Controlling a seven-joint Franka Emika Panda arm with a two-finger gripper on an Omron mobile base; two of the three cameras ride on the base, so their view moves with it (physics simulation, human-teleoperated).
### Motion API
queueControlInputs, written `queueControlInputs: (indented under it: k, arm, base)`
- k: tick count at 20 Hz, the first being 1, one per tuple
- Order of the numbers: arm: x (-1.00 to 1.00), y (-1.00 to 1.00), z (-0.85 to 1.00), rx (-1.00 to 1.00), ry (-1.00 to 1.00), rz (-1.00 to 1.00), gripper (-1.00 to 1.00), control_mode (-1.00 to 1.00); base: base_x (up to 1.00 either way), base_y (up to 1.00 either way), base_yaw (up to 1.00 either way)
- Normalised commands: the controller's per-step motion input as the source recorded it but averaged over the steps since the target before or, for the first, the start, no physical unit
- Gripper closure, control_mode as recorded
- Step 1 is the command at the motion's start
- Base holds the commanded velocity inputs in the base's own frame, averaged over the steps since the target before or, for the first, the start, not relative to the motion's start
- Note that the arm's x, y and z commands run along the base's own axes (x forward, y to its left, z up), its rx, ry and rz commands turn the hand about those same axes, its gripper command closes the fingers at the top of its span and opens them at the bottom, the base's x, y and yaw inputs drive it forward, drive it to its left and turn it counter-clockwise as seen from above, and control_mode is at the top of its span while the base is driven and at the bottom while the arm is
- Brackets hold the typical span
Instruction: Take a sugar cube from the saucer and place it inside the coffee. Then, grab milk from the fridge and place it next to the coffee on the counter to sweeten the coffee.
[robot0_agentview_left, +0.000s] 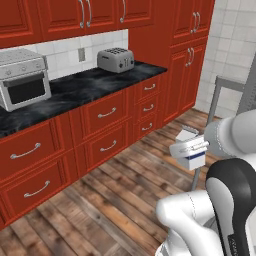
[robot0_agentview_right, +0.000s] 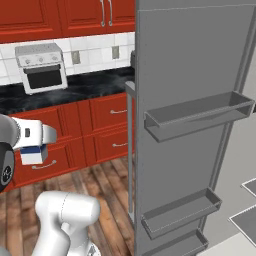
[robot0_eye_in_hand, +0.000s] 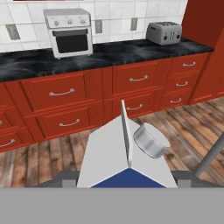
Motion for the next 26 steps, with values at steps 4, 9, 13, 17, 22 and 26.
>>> queueControlInputs:
  k: [4,9,13,17,22,26]
  arm:
    - [0.00,0.00,0.00,0.00,0.00,0.00,1.00,1.00]
    - [0.00,0.00,0.00,0.00,0.00,0.00,1.00,1.00]
    - [0.00,0.00,0.00,0.00,0.00,0.00,1.00,1.00]
    - [0.00,0.00,0.00,0.00,0.00,0.00,1.00,1.00]
    - [0.00,0.00,0.00,0.00,0.00,0.00,1.00,1.00]
    - [0.00,0.00,0.00,0.00,0.00,0.00,1.00,1.00]
  base:
    - [0.55,-0.47,0.73]
    - [0.83,-0.41,0.70]
    - [0.88,0.46,0.20]
    - [0.48,0.69,-0.22]
    - [1.00,-0.74,0.28]
    - [-0.70,-1.00,-0.06]
